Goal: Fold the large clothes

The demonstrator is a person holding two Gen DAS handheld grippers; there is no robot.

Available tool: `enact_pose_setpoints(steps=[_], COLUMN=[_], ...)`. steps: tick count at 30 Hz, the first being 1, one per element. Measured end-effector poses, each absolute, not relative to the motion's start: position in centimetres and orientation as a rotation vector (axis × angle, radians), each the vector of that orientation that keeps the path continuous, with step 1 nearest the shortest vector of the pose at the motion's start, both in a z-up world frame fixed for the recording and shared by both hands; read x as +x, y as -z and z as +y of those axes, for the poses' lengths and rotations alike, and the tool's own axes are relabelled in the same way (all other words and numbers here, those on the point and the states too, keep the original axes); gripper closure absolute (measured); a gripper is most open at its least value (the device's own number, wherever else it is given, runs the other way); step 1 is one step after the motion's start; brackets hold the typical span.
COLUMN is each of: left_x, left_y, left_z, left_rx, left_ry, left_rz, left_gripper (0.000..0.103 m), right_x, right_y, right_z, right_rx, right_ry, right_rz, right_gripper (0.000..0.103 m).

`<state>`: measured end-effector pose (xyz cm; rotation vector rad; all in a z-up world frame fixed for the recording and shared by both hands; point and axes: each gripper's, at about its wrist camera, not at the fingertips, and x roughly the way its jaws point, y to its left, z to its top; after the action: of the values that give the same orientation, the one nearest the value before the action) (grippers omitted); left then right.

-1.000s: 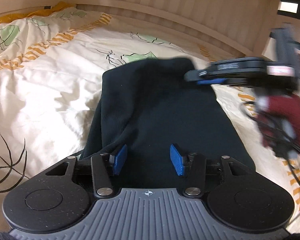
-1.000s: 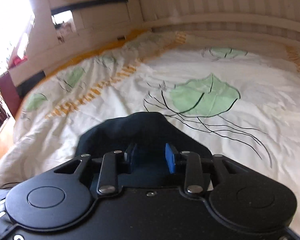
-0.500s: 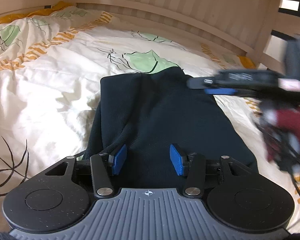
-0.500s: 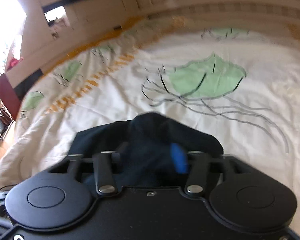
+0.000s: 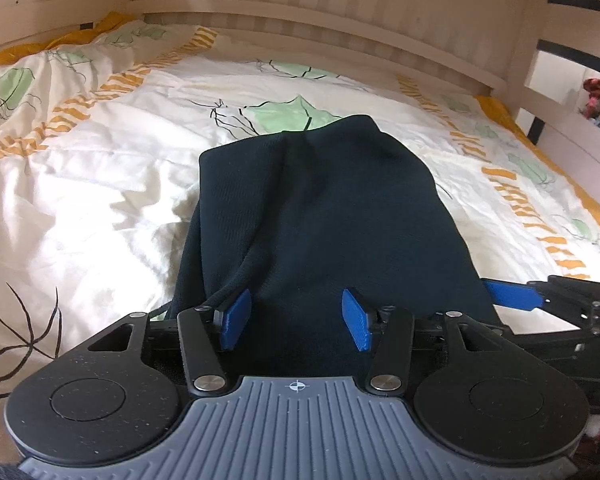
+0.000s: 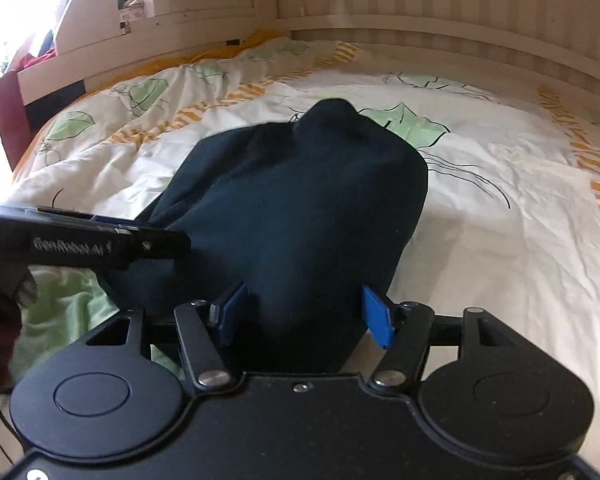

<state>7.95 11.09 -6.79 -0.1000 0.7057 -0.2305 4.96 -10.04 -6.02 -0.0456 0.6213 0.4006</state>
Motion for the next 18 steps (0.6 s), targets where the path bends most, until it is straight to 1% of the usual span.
enact_pose_setpoints(steps=[1,2,3,4,5,6,7,8,9,10,18], left_x=[8.0,8.1,8.1,8.0,7.8,7.4,7.2,6.9,6.7,6.4,4.1], left_y=[6.6,6.3,6.0,5.6,5.1,4.6,4.2,3.8,3.5,3.1,0.5], left_z=[11.1,11.0,10.9,10.8,10.5,10.2,9.9,9.5,9.3,9.1,8.8], left_rx=[-0.107,-0.112,-0.116,-0.116,-0.110,-0.096,-0.078,-0.055,-0.039,-0.027,0.014], left_ry=[0.225,0.220,0.217,0.216,0.211,0.202,0.187,0.167,0.148,0.130,0.054], left_rz=[0.714,0.722,0.730,0.735,0.733,0.725,0.719,0.714,0.711,0.707,0.670], left_gripper=[0.052,0.049,0.040,0.033,0.020,0.014,0.011,0.005,0.002,0.000,0.000], right_x=[5.1,5.3,5.2,5.0,4.6,4.2,3.5,2.8,2.4,1.9,0.3], right_y=[5.8,5.4,5.2,5.0,4.7,4.2,3.9,3.7,3.1,2.8,0.0], right_z=[-10.1,-10.4,-10.8,-11.2,-11.4,-11.7,-11.9,-12.2,-12.5,-12.6,-13.6], right_rx=[-0.035,-0.012,0.014,0.037,0.050,0.055,0.059,0.069,0.086,0.097,0.172], right_ry=[-0.399,-0.399,-0.398,-0.398,-0.394,-0.387,-0.379,-0.373,-0.368,-0.361,-0.289], right_rz=[0.626,0.629,0.632,0.637,0.635,0.622,0.607,0.593,0.577,0.568,0.539], right_gripper=[0.035,0.035,0.032,0.029,0.021,0.013,0.009,0.004,0.001,0.000,0.001])
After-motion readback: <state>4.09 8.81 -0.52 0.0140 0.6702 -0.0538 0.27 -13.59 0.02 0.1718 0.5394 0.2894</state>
